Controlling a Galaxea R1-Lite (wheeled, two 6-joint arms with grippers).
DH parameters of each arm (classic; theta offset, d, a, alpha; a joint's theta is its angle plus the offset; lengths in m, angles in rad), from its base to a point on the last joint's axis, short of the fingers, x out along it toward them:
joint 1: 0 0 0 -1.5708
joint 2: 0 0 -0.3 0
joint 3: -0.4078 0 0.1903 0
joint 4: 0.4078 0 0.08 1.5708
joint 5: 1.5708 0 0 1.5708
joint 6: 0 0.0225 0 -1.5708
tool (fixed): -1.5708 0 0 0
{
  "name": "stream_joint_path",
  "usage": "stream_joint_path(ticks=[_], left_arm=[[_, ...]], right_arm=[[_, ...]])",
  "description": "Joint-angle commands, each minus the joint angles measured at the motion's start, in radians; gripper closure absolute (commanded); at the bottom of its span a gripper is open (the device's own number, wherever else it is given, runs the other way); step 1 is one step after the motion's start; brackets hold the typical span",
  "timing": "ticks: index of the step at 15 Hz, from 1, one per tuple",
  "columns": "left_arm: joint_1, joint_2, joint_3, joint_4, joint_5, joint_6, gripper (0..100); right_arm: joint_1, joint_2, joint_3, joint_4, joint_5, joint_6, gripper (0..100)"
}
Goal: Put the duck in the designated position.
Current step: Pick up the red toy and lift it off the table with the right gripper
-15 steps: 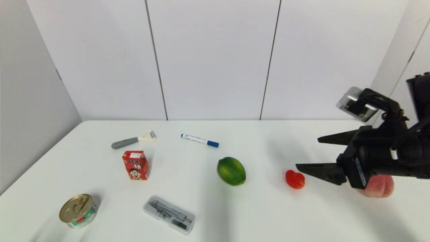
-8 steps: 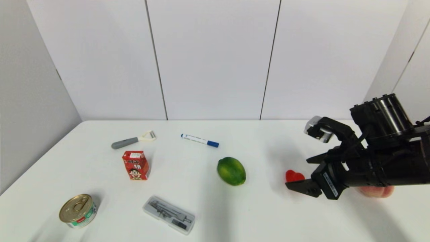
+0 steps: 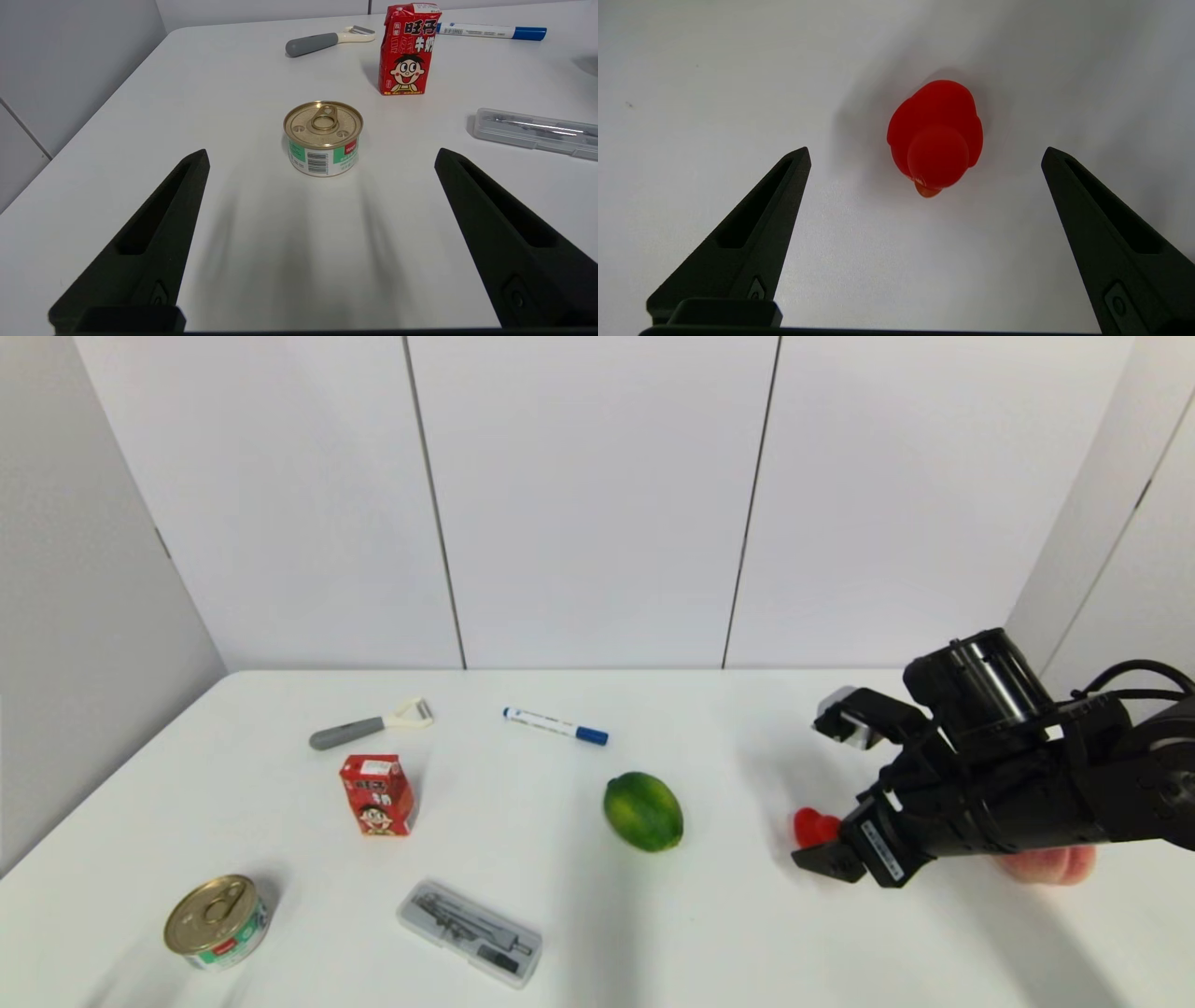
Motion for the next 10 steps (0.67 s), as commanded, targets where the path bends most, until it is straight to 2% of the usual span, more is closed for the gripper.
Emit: stream_joint_path(ticks=[1,10], left_arm=[[0.0,0.001,0.0,0.0,0.0,0.0,0],[0.0,0.001,0.0,0.0,0.0,0.0,0]], right_arm=[[-0.004,0.033,-0.021,0.004,0.004,0.02,0],[-0.027,0.063,-0.021,0.01,0.002,0.016,0]])
